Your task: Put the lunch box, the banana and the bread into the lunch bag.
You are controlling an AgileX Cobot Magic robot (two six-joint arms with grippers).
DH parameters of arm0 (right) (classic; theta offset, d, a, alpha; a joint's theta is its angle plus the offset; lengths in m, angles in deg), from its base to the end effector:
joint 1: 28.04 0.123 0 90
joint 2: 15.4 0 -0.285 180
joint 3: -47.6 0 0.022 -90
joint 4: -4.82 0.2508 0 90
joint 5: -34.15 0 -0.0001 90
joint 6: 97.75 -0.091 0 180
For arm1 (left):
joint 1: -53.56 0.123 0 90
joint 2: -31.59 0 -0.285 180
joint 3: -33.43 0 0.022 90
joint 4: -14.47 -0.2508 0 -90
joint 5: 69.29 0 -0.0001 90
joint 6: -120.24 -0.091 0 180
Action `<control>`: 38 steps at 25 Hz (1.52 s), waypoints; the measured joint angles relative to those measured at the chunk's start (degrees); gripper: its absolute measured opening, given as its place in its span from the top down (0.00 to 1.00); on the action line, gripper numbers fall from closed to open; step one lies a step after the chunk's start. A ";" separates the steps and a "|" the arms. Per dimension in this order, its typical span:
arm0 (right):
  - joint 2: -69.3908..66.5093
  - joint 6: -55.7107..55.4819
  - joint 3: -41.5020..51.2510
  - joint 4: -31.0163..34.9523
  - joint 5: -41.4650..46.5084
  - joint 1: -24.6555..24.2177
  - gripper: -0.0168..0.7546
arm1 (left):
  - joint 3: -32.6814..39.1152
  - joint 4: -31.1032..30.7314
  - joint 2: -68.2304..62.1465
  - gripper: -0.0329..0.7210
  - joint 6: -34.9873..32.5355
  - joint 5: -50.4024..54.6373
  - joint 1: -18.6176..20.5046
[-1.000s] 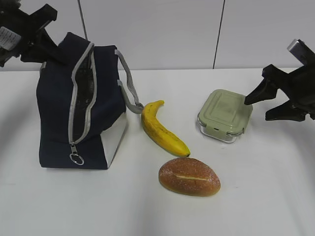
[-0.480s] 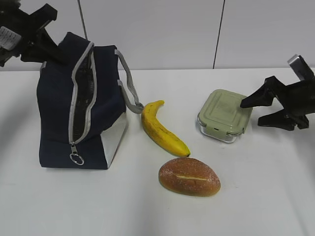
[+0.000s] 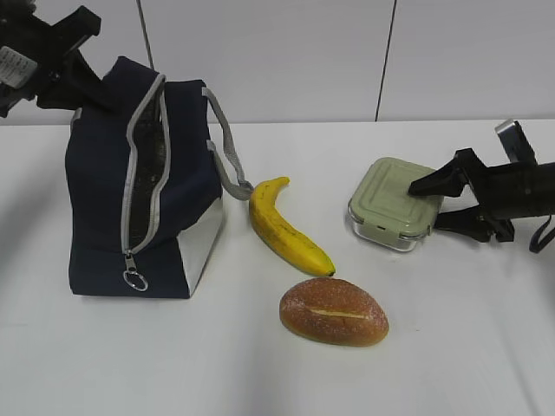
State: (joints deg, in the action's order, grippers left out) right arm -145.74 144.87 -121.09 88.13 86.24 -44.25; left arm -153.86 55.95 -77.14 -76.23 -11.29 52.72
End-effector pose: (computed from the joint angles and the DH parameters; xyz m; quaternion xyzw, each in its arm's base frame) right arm 0.3900 -0.0391 0.1082 0.1380 0.8663 0.4212 0.2305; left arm 0.3766 -0.0567 0.2985 0.0089 0.9294 -0.3032 0.2101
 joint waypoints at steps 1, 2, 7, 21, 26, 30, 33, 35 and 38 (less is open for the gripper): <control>-0.61 0.61 0.00 0.24 0.21 0.00 0.25 | 0.00 0.00 0.00 0.96 0.00 -0.06 0.00; -0.98 1.33 -0.10 0.51 0.60 0.00 0.26 | 0.00 0.00 0.00 0.96 0.00 -0.03 0.00; -3.00 3.98 -0.13 3.62 3.55 0.00 0.35 | 0.00 0.00 0.00 0.96 0.00 -0.13 0.00; -3.53 6.27 -0.93 3.67 7.20 0.00 0.47 | 0.00 0.00 0.00 0.96 0.00 -0.18 0.00; -3.15 3.86 -3.67 1.52 9.74 0.00 0.48 | 0.00 0.08 0.00 0.96 0.00 -0.23 0.00; -0.66 -1.41 -7.50 -1.56 11.21 0.00 0.48 | 0.00 1.01 0.00 0.96 0.00 -0.55 0.00; 1.17 -7.83 -12.72 -5.60 12.05 0.52 0.48 | 0.00 2.64 0.00 0.96 0.00 -1.04 0.00; 2.39 -12.30 -17.02 -8.45 12.03 1.66 0.48 | 0.00 3.09 0.00 0.96 0.00 -1.08 0.00; 3.79 -19.85 -24.04 -12.16 12.89 4.66 0.48 | 0.00 3.89 0.00 0.96 0.00 -1.09 0.00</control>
State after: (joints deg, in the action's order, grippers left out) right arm -141.94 125.02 -145.13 75.97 99.13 -39.59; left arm -153.86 59.84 -77.14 -76.23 -12.39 52.72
